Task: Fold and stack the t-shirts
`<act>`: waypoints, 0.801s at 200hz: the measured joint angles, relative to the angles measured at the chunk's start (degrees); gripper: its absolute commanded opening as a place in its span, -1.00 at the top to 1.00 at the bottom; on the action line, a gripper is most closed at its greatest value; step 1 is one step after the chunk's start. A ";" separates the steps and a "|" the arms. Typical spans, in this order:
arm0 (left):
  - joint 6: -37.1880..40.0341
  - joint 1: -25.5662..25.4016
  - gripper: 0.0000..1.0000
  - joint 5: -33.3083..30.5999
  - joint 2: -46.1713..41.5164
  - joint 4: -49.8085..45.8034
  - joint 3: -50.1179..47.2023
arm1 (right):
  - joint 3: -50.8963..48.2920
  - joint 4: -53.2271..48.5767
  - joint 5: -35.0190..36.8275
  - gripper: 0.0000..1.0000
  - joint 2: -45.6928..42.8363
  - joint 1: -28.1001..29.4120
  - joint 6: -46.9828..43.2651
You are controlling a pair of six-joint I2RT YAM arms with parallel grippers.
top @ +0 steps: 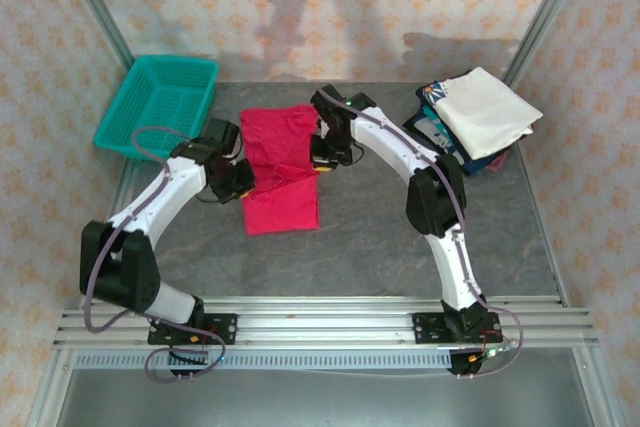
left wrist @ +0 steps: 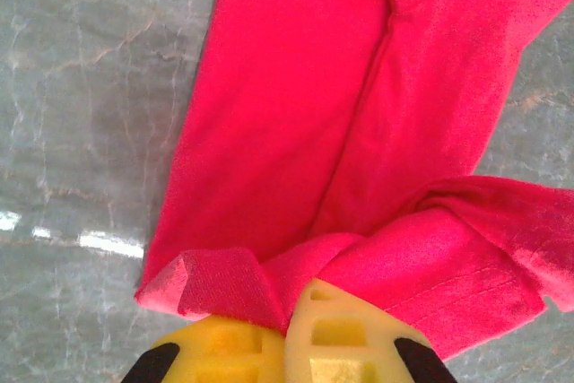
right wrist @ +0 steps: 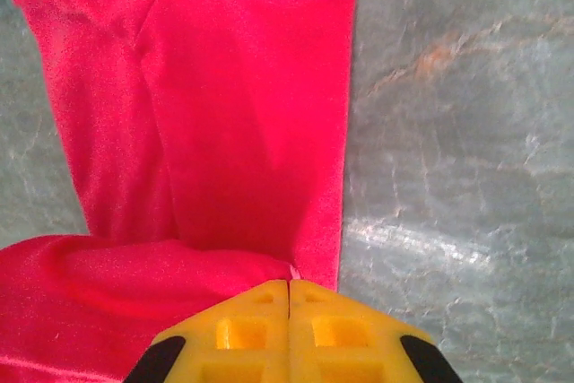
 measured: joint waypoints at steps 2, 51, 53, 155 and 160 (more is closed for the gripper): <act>0.13 0.09 1.00 0.09 0.50 0.02 0.37 | 0.42 -0.15 0.00 1.00 0.26 -0.07 -0.04; 3.54 2.58 1.00 1.64 10.56 1.27 7.32 | 13.81 -5.20 -0.09 1.00 9.79 -2.21 -1.44; 3.61 2.73 1.00 1.64 11.04 1.36 7.65 | 14.49 -5.42 -0.13 1.00 10.32 -2.29 -1.49; 3.85 7.13 -0.40 1.92 29.49 -1.81 36.48 | 25.22 13.49 -13.03 -0.23 20.61 -10.88 13.00; 3.67 7.37 -0.42 1.64 28.92 -1.99 38.58 | 25.18 13.62 -13.09 -0.24 19.91 -11.19 13.00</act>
